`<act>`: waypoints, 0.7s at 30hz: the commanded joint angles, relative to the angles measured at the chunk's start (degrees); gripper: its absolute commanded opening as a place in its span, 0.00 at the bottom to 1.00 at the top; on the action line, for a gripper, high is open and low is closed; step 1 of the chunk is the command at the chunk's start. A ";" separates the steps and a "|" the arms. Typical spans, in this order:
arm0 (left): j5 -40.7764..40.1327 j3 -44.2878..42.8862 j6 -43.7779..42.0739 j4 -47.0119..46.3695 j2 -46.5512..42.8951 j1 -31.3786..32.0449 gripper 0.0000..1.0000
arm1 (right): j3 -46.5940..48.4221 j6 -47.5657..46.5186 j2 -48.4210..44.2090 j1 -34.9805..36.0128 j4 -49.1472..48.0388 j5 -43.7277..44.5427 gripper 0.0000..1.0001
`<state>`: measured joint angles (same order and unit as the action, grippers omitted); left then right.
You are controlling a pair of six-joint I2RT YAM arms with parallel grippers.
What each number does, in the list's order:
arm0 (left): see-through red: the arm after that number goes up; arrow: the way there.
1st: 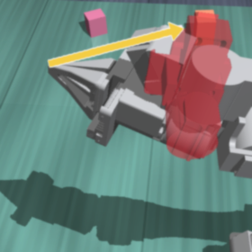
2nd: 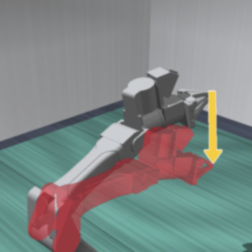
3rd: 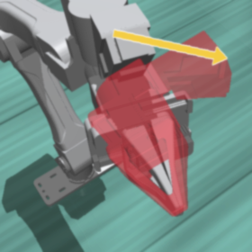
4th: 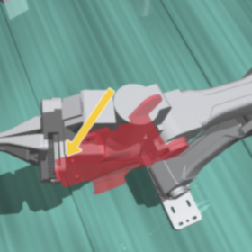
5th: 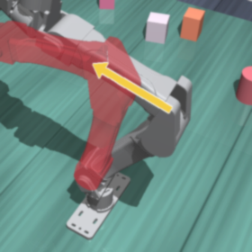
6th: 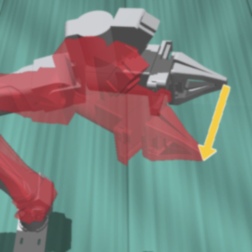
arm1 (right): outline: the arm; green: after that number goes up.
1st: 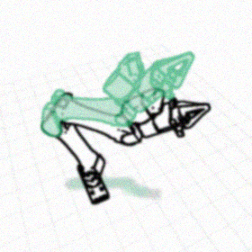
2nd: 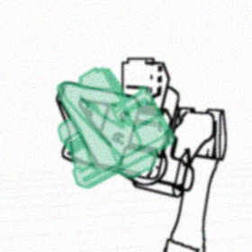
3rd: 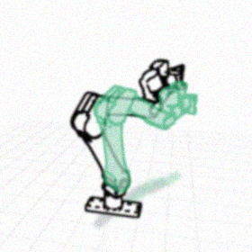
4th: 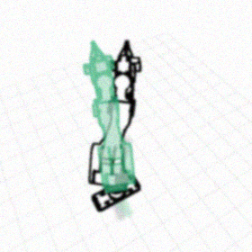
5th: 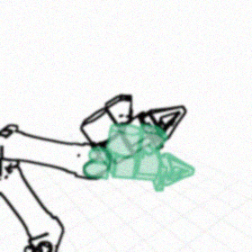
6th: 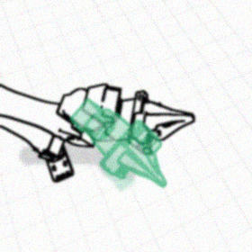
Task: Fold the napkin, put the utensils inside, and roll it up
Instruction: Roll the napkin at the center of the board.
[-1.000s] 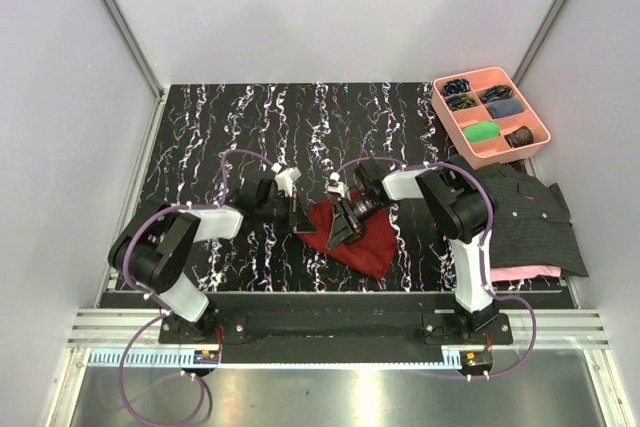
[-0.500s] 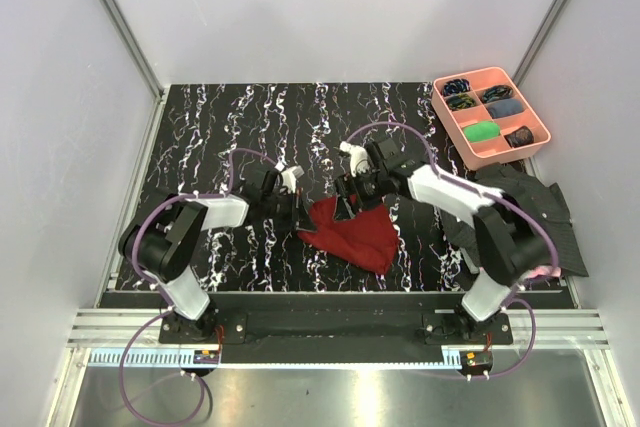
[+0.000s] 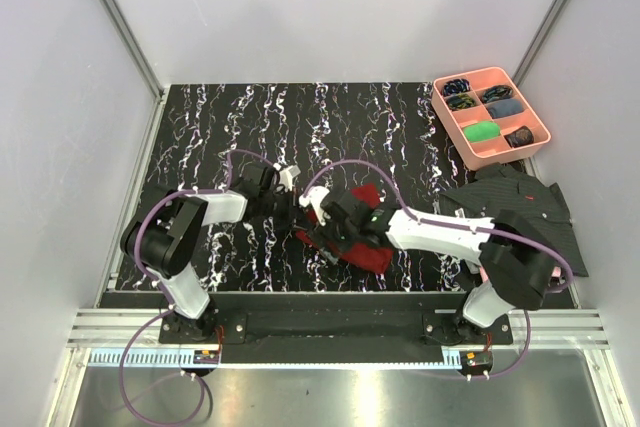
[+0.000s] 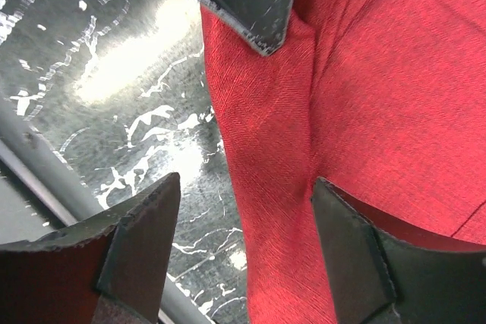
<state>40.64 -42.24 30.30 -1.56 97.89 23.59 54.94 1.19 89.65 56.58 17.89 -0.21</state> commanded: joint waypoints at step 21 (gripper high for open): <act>-3.89 -0.83 0.37 2.18 -7.26 -3.02 0.43 | 0.88 6.81 11.70 1.17 -0.74 -1.44 0.31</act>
<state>39.81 -43.13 30.28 0.99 95.90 22.00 58.02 5.15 100.51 58.46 17.21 3.79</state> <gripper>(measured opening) 0.338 0.347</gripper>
